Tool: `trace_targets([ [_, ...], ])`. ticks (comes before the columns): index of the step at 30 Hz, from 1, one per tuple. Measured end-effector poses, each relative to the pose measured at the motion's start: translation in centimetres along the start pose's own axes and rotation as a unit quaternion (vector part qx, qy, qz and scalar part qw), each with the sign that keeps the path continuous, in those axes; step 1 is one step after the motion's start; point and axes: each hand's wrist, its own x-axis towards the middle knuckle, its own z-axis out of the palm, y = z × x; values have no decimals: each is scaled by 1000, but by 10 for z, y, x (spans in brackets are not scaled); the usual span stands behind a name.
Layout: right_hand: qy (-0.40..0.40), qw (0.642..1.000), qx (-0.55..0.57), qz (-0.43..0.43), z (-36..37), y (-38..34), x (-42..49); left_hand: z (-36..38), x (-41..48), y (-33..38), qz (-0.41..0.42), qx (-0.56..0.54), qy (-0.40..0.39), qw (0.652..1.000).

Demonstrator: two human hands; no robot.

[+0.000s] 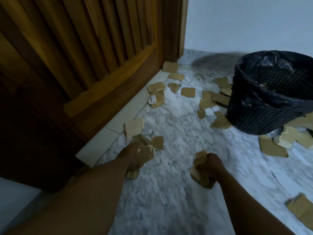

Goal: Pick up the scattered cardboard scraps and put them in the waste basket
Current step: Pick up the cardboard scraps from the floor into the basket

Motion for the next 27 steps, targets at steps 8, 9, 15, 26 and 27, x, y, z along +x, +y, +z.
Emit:
trace_targets([
  [8,-64,990,126,-13,-11,-40,4,33,22,1,37,-49,-112,992],
  [9,-66,990,125,-22,-10,-45,4,29,25,0,42,-62,-94,993],
  [15,-81,986,-13,-148,18,-78,29,18,47,-37,21,-38,-64,997],
  [26,-110,933,-264,-218,75,-114,68,18,61,-53,0,-68,7,998],
  [27,-107,931,-272,-218,73,-116,62,14,63,-56,-18,-118,29,992],
])
